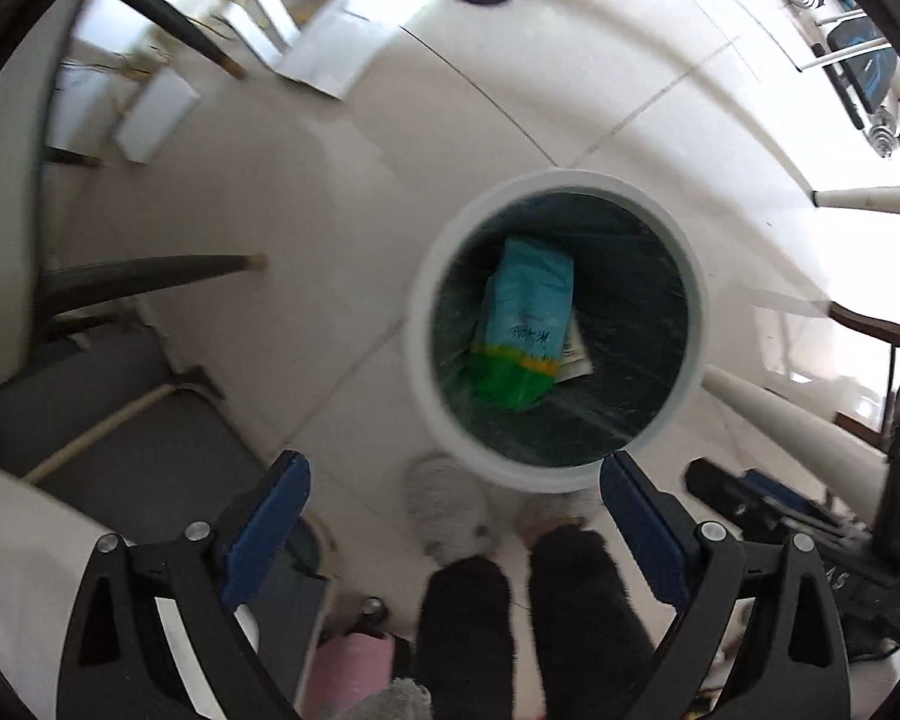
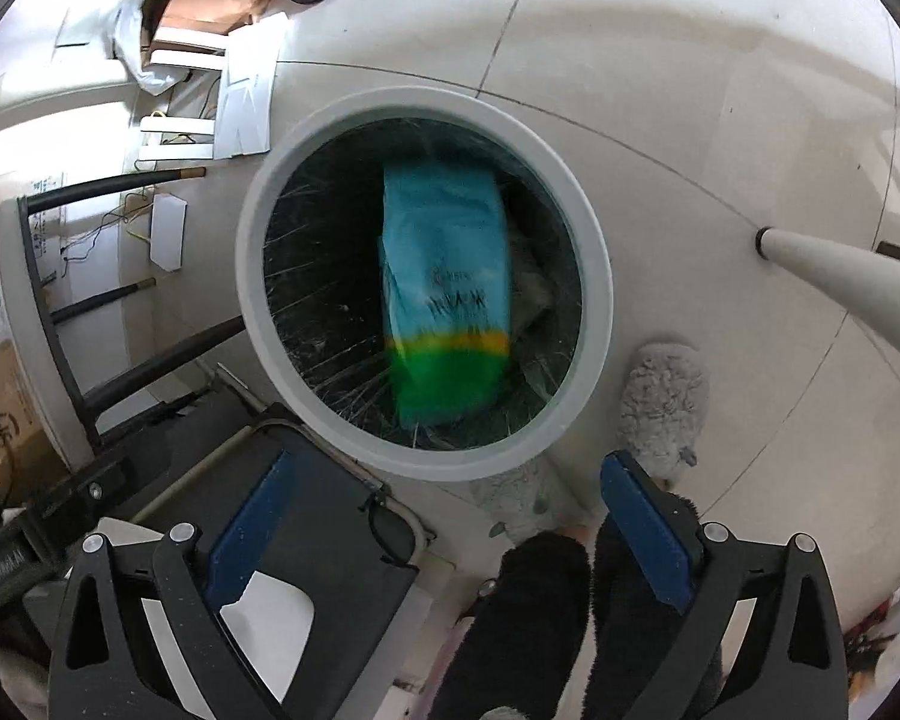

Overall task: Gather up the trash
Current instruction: 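Carry both items to the white bin and open both tools to drop them, then grasp the black cup lid with the left tool while the right tool grasps the Doctor toothpaste box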

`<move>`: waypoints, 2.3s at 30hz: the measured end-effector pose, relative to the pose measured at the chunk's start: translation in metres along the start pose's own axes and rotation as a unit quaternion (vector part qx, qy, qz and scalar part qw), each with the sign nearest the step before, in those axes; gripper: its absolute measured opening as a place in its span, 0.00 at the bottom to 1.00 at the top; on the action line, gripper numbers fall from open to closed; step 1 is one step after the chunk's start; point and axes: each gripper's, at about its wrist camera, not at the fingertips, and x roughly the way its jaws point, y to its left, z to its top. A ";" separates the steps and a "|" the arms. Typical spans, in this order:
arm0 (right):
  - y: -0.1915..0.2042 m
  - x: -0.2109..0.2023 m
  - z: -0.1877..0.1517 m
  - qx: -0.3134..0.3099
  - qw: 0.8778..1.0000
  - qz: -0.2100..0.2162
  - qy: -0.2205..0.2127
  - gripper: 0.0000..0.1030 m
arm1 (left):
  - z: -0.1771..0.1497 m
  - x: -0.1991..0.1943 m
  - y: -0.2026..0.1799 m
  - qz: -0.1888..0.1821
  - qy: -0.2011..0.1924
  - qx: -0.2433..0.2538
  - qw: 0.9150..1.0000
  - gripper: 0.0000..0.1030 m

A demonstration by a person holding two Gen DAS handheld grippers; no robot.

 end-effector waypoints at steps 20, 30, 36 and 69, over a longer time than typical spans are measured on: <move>0.101 -0.193 -0.138 -0.094 0.987 -0.088 -0.094 0.99 | -0.123 -0.193 0.037 0.044 -0.071 -0.006 0.996 0.96; 0.124 -0.305 -0.208 -0.099 0.985 -0.065 -0.125 0.99 | -0.171 -0.291 0.030 0.036 -0.107 0.022 0.993 0.96; 0.132 -0.371 -0.231 -0.100 0.984 -0.033 -0.146 0.99 | -0.179 -0.351 0.009 0.029 -0.148 0.035 0.988 0.96; 0.020 -0.522 0.135 -0.274 0.918 -0.280 -0.051 0.70 | 0.124 -0.384 -0.220 0.169 -0.163 0.050 0.971 1.00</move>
